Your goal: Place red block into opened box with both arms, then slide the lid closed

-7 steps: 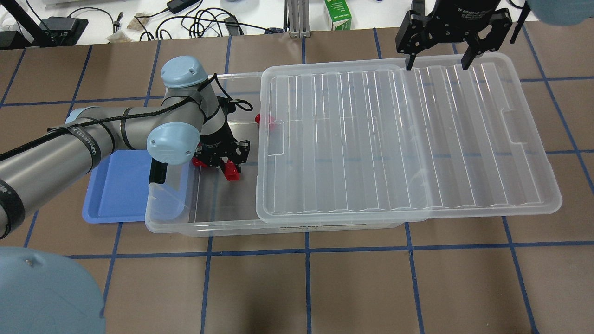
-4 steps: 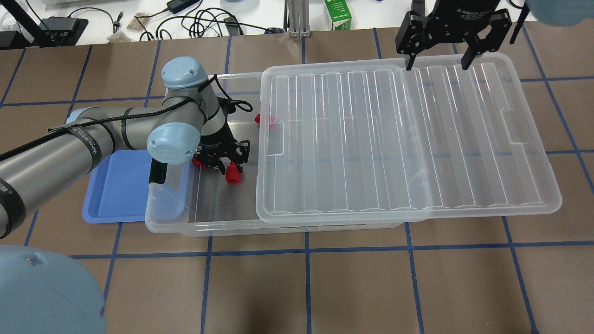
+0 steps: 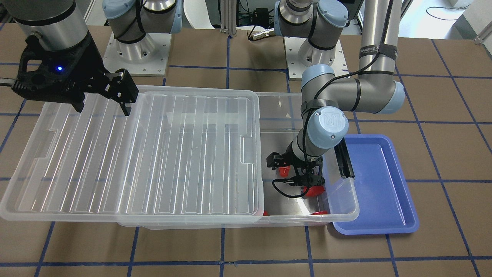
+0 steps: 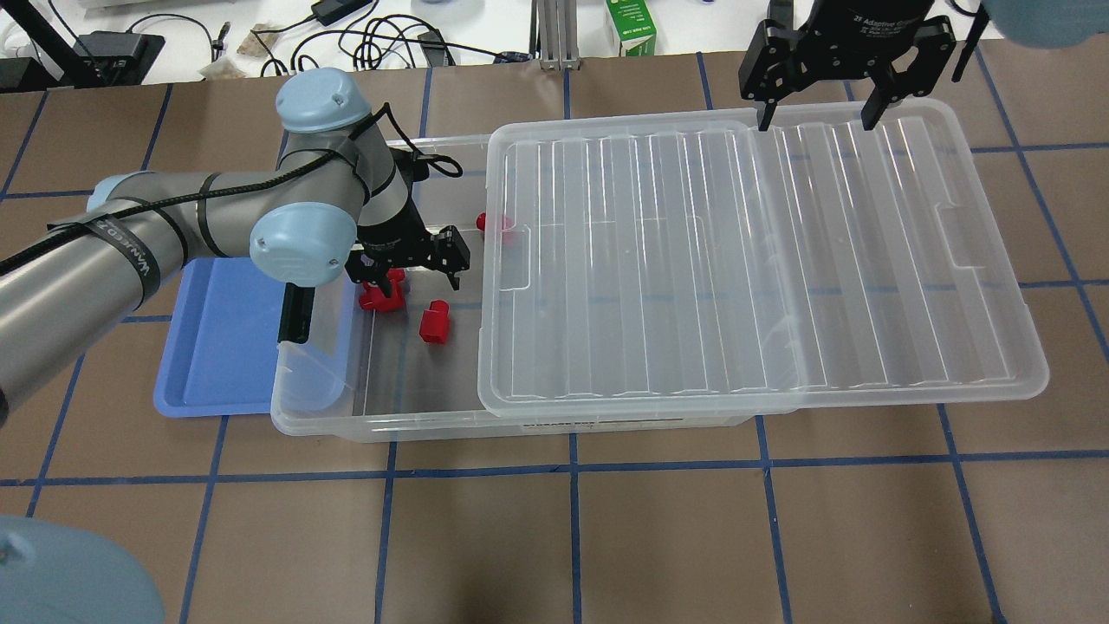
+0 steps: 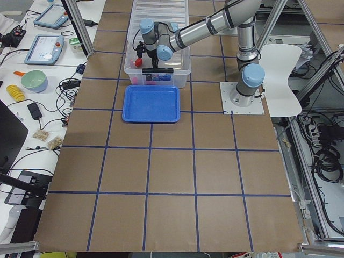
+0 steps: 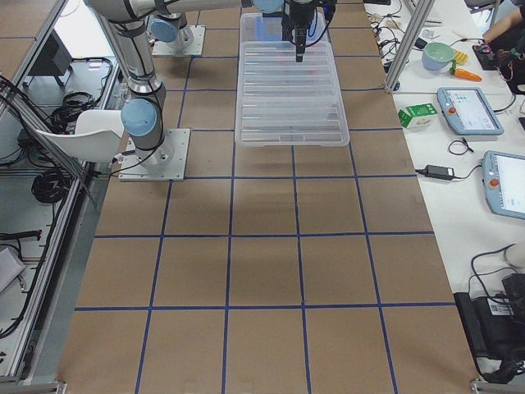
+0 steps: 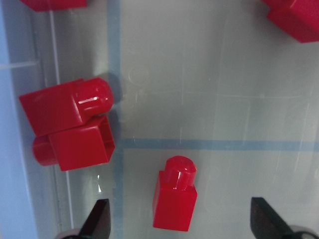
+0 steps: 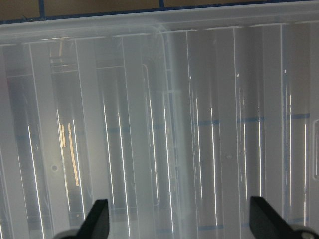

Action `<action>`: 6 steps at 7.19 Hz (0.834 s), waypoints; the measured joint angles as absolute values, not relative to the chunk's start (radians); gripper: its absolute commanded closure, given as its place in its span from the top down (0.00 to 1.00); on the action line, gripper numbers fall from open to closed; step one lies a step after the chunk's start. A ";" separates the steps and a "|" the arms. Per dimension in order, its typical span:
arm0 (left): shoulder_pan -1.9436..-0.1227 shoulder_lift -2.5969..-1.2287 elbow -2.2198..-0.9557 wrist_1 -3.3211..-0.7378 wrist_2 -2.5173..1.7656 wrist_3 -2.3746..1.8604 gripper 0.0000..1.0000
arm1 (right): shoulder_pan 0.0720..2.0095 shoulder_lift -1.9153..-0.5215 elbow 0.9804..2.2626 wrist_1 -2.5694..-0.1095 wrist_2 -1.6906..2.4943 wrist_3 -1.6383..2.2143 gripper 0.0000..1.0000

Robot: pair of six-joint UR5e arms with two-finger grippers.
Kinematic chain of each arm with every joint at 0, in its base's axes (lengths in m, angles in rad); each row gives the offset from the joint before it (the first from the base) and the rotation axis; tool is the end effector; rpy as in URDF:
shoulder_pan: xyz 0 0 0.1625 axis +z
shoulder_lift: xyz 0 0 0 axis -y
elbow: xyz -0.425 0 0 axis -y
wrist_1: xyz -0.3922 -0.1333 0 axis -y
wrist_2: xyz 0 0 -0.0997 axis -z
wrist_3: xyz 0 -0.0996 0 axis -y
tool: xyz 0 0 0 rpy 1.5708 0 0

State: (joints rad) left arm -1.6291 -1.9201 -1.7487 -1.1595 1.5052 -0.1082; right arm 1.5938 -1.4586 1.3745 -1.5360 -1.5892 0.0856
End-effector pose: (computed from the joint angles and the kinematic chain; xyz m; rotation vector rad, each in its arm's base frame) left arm -0.1729 -0.5628 0.2543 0.0827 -3.0792 -0.1865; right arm 0.1439 -0.5397 0.5232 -0.0985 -3.1234 0.0785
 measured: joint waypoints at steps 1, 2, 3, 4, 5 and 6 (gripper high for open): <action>-1.628 -1.899 -1.698 -1.233 1.510 -0.108 1.00 | 1.592 -1.459 1.374 -1.535 -1.589 0.083 1.00; -1.627 -1.880 -1.637 -1.312 1.514 -0.107 1.00 | 1.586 -1.458 1.375 -1.534 -1.589 0.068 1.00; -1.626 -1.859 -1.587 -1.384 1.518 -0.105 1.00 | 1.564 -1.457 1.373 -1.535 -1.587 0.024 1.00; -1.623 -1.828 -1.550 -1.454 1.527 -0.098 1.00 | 1.520 -1.458 1.368 -1.530 -1.581 -0.032 1.00; -1.617 -1.790 -1.528 -1.510 1.535 -0.083 1.00 | 1.466 -1.459 1.359 -1.522 -1.578 -0.094 1.00; -1.611 -1.747 -1.518 -1.552 1.546 -0.065 1.00 | 1.405 -1.460 1.351 -1.517 -1.578 -0.168 1.00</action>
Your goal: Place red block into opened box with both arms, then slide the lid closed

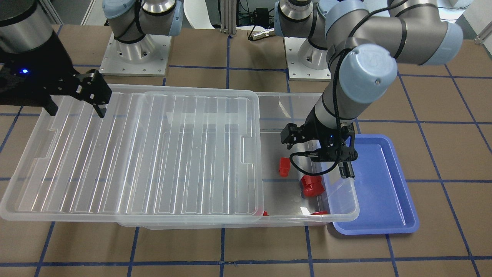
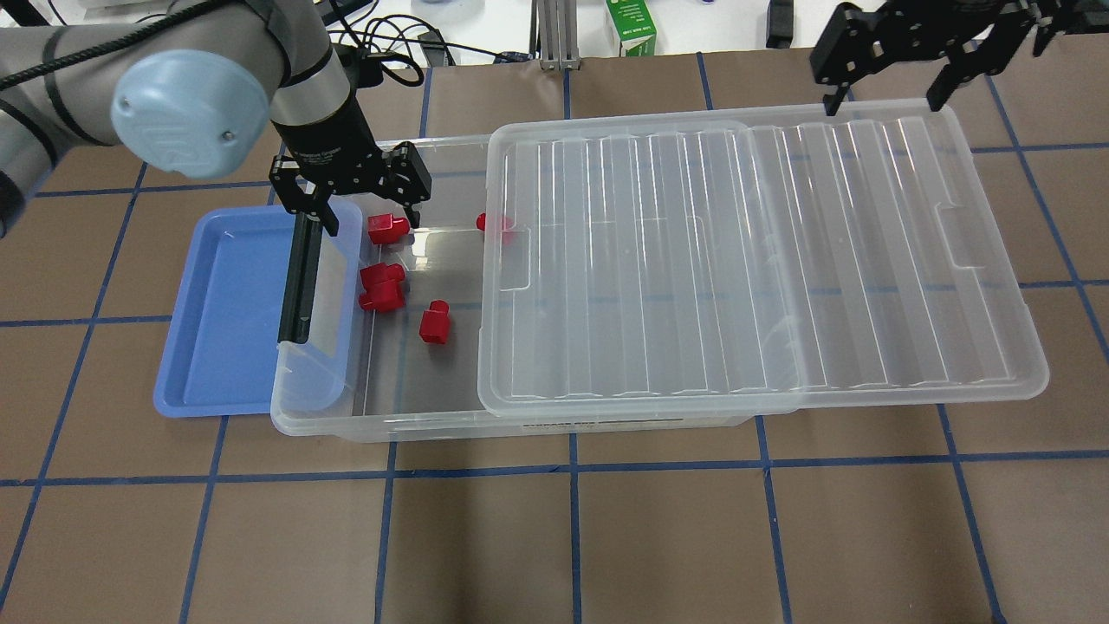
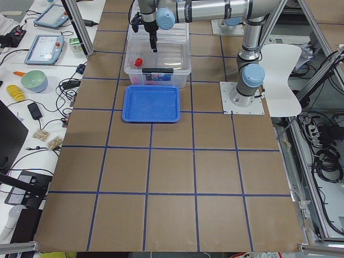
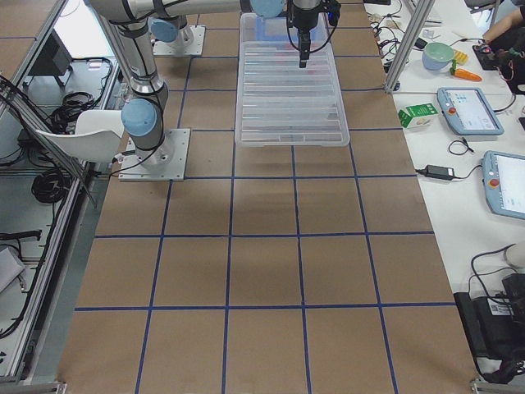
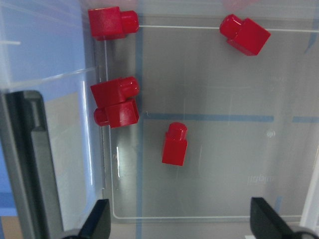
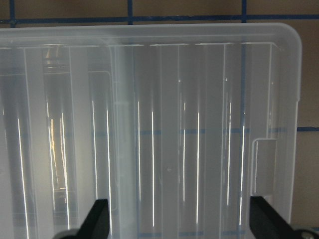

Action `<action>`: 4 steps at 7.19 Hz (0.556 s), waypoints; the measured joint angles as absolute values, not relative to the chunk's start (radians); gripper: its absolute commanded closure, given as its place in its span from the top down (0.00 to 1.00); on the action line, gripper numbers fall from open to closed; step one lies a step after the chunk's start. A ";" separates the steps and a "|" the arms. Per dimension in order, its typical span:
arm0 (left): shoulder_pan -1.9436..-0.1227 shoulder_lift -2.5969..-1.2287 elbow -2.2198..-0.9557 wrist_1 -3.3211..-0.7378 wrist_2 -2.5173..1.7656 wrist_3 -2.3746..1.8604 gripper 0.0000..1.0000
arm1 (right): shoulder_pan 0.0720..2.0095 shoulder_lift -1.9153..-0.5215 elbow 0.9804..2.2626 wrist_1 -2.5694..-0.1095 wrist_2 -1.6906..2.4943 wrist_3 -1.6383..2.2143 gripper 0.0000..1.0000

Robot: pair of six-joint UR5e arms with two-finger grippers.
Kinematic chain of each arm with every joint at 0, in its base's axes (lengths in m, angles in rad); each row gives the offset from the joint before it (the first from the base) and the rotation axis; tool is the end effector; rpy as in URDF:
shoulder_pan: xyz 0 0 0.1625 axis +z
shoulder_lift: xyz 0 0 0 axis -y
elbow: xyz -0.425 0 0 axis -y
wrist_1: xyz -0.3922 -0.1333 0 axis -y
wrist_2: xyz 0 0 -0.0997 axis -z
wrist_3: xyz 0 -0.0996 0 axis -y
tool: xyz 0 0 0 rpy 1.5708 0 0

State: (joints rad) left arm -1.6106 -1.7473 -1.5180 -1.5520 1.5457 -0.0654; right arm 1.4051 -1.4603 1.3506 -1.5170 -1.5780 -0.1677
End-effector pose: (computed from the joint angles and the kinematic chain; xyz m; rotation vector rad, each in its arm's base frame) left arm -0.1577 -0.5467 0.4230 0.0420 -3.1174 -0.1655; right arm 0.0414 -0.5563 0.5340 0.0028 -3.1241 0.0843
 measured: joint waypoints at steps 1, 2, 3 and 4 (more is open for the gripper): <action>-1.601 -1.701 -1.515 -1.589 1.561 -0.052 1.00 | 1.338 -1.462 1.347 -1.515 -1.577 -0.259 1.00; -1.588 -1.659 -1.516 -1.619 1.580 -0.046 1.00 | 1.263 -1.460 1.350 -1.514 -1.577 -0.363 1.00; -1.570 -1.624 -1.522 -1.643 1.601 -0.041 1.00 | 1.178 -1.456 1.356 -1.515 -1.576 -0.462 1.00; -1.548 -1.598 -1.531 -1.663 1.615 -0.024 1.00 | 1.092 -1.447 1.370 -1.518 -1.575 -0.533 1.00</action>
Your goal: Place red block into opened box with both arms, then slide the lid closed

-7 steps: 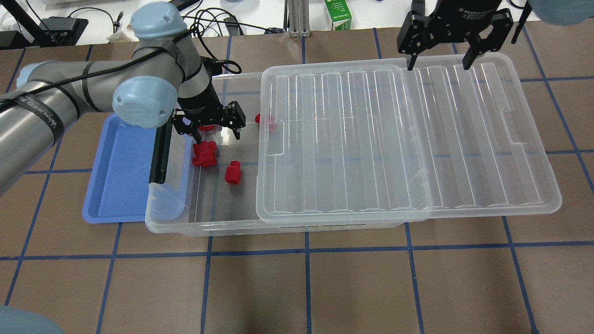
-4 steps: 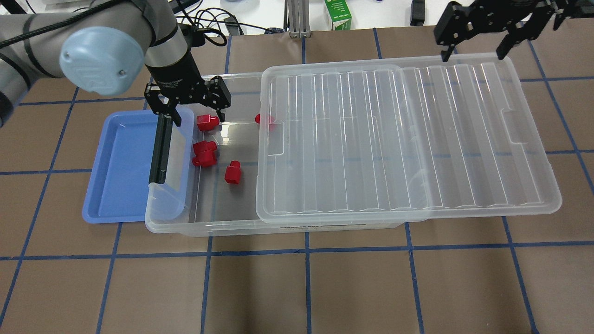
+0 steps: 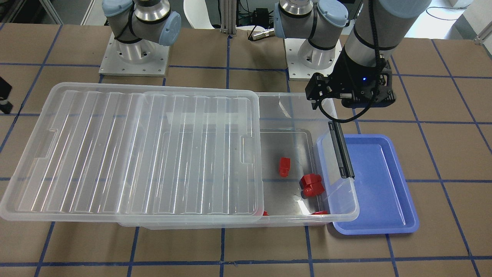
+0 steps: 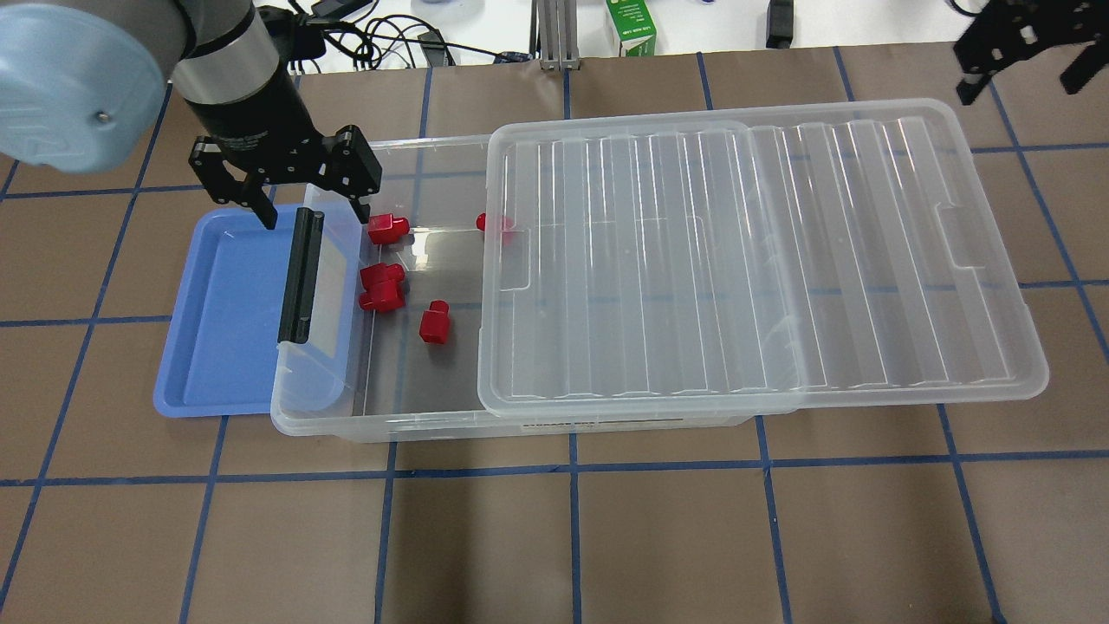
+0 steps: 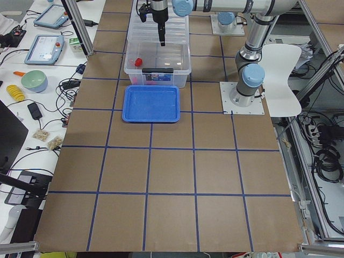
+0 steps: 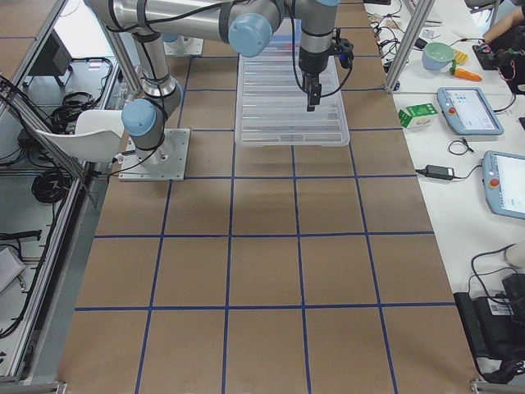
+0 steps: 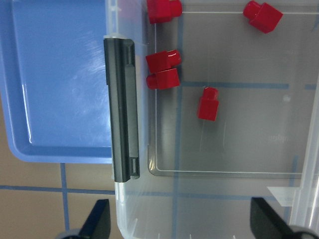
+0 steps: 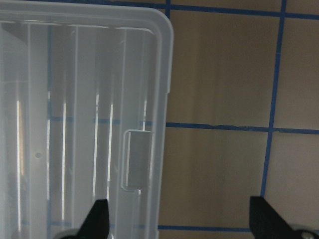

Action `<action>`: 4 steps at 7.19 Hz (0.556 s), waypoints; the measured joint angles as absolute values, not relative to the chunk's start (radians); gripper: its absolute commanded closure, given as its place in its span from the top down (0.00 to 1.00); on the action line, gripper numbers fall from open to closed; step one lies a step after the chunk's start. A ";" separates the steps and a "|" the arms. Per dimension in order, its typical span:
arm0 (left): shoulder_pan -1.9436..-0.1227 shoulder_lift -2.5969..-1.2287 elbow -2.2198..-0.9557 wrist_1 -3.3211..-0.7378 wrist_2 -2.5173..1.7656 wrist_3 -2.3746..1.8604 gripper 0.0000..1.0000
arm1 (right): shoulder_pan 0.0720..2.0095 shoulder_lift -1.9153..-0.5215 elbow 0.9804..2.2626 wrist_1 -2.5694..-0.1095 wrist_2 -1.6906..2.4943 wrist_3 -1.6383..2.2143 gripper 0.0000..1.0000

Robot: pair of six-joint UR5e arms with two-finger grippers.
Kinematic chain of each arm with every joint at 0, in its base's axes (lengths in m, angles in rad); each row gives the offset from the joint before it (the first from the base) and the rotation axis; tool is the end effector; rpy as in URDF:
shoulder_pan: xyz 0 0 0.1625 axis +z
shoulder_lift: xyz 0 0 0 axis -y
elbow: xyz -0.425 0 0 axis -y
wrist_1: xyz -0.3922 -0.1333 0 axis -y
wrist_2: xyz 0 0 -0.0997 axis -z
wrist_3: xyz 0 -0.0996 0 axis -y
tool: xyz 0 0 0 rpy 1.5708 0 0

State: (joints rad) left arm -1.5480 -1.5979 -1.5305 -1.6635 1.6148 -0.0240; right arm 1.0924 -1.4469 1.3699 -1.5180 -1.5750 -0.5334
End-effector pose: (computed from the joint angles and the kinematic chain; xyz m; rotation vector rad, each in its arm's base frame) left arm -0.1176 -0.4980 0.4854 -0.0697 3.0943 0.1231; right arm -0.1332 -0.5456 0.5173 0.0859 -3.1249 0.0299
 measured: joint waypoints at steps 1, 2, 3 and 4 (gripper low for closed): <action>-1.531 -1.580 -1.538 -1.679 1.618 0.002 1.00 | 1.034 -1.432 1.393 -1.527 -1.575 -0.572 1.00; -1.523 -1.569 -1.549 -1.686 1.617 0.017 1.00 | 1.007 -1.417 1.421 -1.550 -1.574 -0.594 1.00; -1.522 -1.561 -1.558 -1.689 1.616 0.023 1.00 | 0.997 -1.401 1.456 -1.590 -1.574 -0.604 1.00; -1.521 -1.555 -1.562 -1.688 1.613 0.025 1.00 | 0.994 -1.386 1.503 -1.650 -1.575 -0.619 1.00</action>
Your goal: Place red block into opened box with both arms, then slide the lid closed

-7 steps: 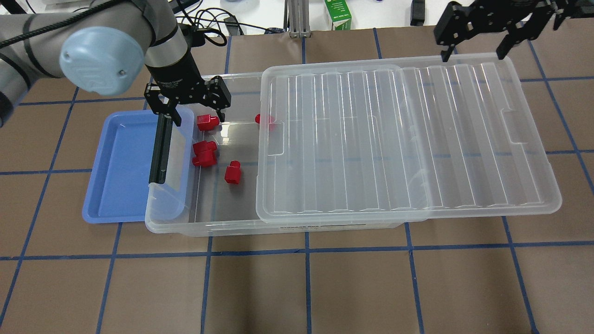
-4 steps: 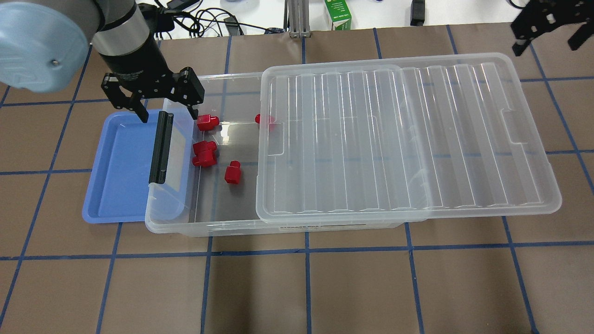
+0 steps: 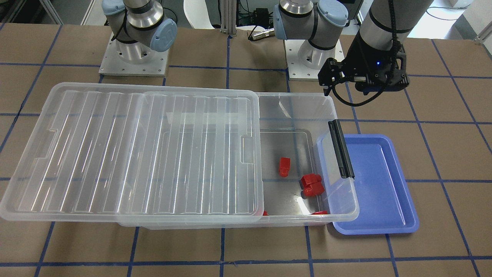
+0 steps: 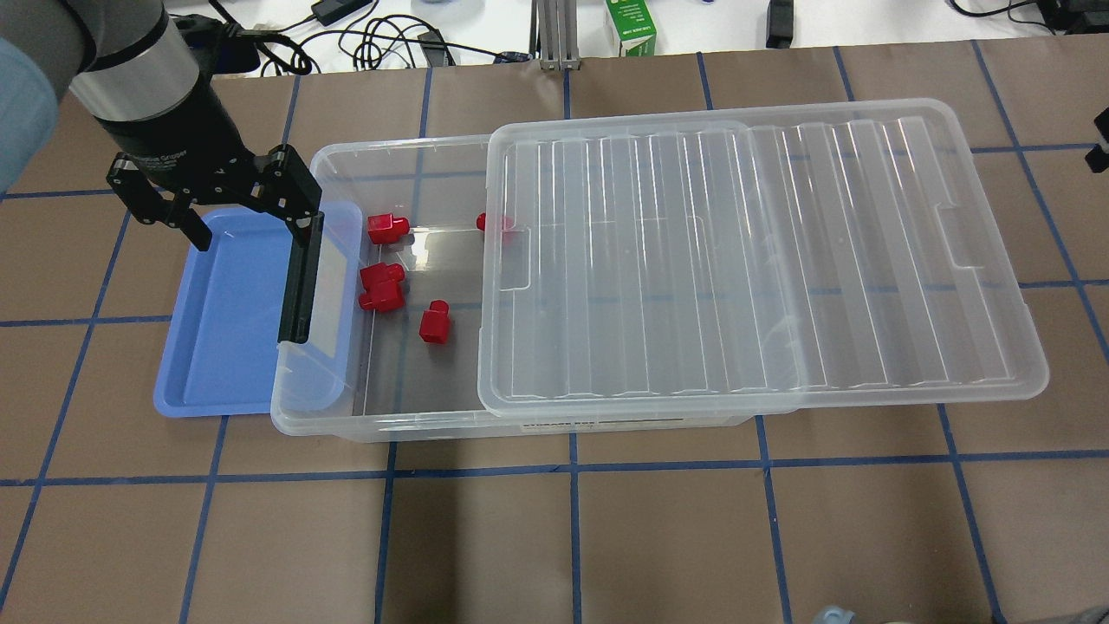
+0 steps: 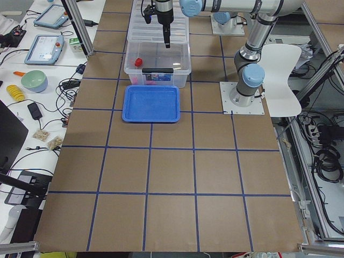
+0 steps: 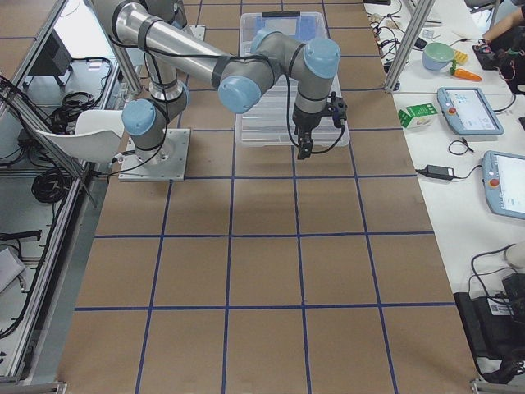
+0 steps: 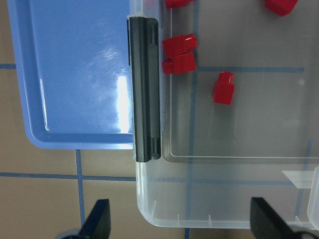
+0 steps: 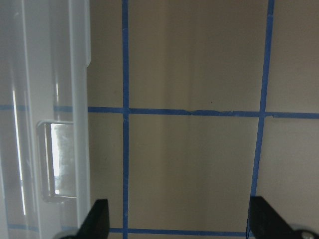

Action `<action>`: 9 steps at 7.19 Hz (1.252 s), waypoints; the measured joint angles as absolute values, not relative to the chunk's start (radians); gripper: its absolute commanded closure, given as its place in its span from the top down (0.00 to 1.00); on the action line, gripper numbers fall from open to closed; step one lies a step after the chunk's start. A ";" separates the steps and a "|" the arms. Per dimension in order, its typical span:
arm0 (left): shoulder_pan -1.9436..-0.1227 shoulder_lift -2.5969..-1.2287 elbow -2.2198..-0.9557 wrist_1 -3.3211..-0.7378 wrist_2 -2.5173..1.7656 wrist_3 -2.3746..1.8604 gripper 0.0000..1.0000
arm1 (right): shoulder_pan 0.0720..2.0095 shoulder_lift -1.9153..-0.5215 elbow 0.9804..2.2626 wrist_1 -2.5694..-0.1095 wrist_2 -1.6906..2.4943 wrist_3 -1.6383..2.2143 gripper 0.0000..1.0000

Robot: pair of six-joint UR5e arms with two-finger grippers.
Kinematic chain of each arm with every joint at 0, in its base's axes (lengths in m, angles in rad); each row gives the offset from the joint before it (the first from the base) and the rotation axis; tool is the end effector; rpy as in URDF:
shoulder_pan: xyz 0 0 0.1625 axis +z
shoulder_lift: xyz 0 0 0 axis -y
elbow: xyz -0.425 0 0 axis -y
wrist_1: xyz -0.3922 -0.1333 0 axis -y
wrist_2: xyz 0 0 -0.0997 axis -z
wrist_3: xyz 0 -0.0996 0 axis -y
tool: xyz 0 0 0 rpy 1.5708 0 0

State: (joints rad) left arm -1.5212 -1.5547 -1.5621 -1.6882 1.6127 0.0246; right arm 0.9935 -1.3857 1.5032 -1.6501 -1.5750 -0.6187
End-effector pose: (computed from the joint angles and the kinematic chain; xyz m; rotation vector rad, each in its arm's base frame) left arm -0.1054 -0.4811 0.4889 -0.0357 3.0996 0.1459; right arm -0.1962 -0.5447 0.4309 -0.0648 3.1224 0.0530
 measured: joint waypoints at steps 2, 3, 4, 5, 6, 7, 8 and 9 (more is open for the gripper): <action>-1.517 -1.555 -1.564 -1.683 1.607 0.026 1.00 | 0.988 -1.370 1.598 -1.791 -1.578 -0.659 1.00; -1.516 -1.554 -1.565 -1.681 1.607 0.026 1.00 | 0.988 -1.370 1.619 -1.815 -1.576 -0.665 1.00; -1.516 -1.555 -1.565 -1.679 1.607 0.026 1.00 | 0.988 -1.370 1.632 -1.822 -1.573 -0.666 1.00; -1.514 -1.556 -1.565 -1.679 1.607 0.026 1.00 | 0.990 -1.373 1.651 -1.828 -1.572 -0.664 1.00; -1.512 -1.558 -1.565 -1.677 1.608 0.026 1.00 | 0.992 -1.378 1.677 -1.840 -1.571 -0.660 1.00; -1.512 -1.559 -1.565 -1.676 1.607 0.026 1.00 | 0.995 -1.380 1.697 -1.854 -1.571 -0.652 1.00; -1.512 -1.556 -1.564 -1.676 1.604 0.025 1.00 | 1.000 -1.382 1.707 -1.862 -1.571 -0.641 1.00; -1.514 -1.557 -1.564 -1.675 1.597 0.024 1.00 | 1.012 -1.383 1.714 -1.865 -1.570 -0.625 1.00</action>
State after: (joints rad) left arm -1.5144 -1.5567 -1.5640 -1.6753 1.5973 0.0241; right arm 1.0124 -1.3833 1.7141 -1.8652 -1.5698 -0.6255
